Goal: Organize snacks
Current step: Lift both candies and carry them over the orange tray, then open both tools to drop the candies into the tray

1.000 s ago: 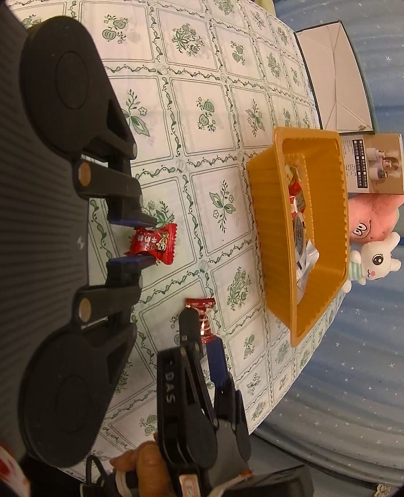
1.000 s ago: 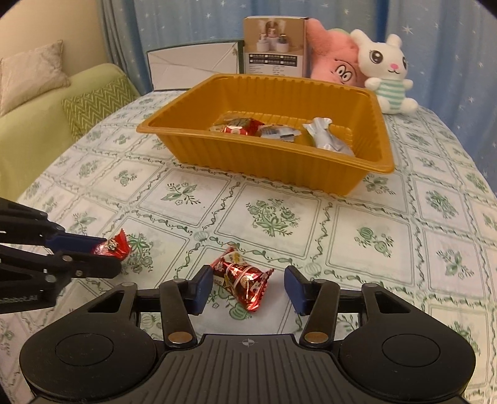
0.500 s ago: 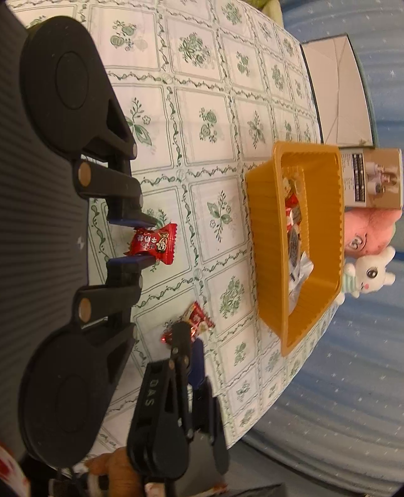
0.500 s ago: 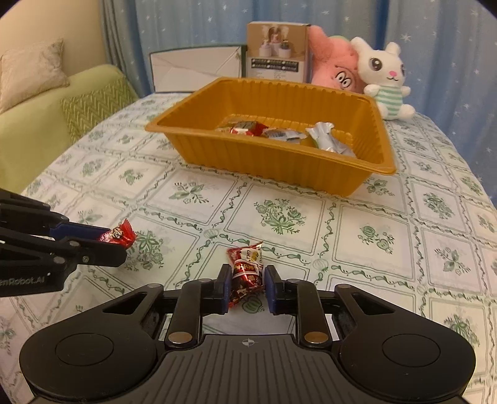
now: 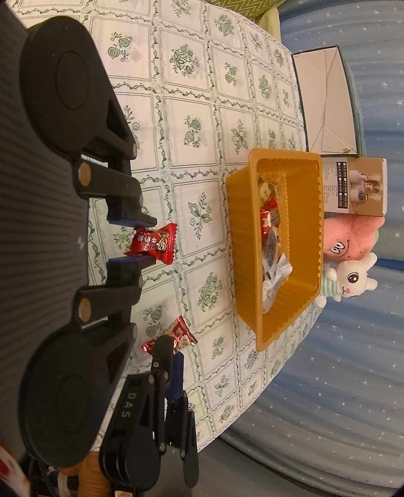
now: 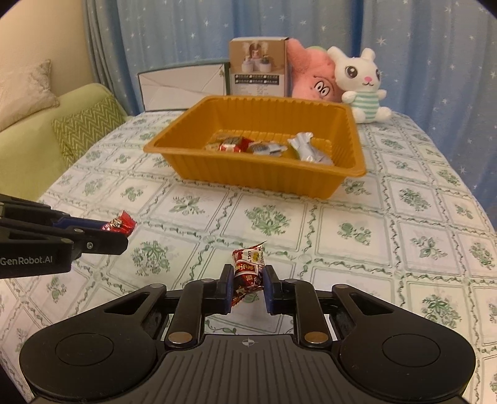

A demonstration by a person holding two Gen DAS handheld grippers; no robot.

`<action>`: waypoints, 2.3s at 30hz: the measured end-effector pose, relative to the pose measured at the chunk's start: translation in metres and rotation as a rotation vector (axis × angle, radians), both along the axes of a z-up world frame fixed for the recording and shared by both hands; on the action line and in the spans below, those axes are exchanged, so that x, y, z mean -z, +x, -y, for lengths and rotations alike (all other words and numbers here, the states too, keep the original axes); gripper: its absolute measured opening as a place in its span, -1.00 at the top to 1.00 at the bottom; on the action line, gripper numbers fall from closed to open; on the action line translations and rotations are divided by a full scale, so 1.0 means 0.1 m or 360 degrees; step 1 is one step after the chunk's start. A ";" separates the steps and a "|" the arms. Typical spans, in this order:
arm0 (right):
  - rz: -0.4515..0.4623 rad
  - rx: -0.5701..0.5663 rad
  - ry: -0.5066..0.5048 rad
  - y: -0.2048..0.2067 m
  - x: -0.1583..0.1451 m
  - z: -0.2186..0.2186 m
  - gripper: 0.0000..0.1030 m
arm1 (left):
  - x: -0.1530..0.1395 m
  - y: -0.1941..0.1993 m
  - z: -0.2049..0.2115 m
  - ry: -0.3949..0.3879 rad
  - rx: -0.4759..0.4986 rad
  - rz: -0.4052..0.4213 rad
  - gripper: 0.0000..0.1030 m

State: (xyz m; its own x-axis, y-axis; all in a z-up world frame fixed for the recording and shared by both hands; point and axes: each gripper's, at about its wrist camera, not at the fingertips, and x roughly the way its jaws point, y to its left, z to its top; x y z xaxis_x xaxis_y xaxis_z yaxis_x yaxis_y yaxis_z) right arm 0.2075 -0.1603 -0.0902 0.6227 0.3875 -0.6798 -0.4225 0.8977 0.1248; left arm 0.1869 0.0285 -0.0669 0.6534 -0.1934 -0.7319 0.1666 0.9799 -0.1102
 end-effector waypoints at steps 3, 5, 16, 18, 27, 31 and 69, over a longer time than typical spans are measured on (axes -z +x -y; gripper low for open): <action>0.0037 0.0015 0.0011 0.00 -0.11 0.03 0.62 | -0.06 0.03 0.01 0.0012 0.0001 0.0018 0.68; 0.0058 0.0026 0.0021 0.02 -0.18 0.04 0.62 | -0.10 0.05 0.02 0.0017 0.0003 0.0035 0.68; 0.0183 0.0088 0.0059 0.29 -0.53 0.16 0.62 | -0.37 0.41 0.02 0.0038 0.0018 0.0124 0.68; 0.0204 0.0097 0.0059 0.39 -0.59 0.18 0.62 | -0.43 0.52 0.04 0.0043 0.0029 0.0145 0.68; 0.0285 0.0149 0.0060 0.93 -0.79 0.23 0.62 | -0.61 1.13 0.01 0.0086 0.0035 0.0207 0.68; 0.0293 0.0166 0.0069 1.14 -0.81 0.23 0.62 | -0.59 1.34 -0.02 0.0098 0.0024 0.0206 0.68; 0.0201 0.0189 0.0133 1.57 -0.70 0.15 0.61 | -0.39 1.59 -0.24 0.0084 -0.0101 0.0169 0.09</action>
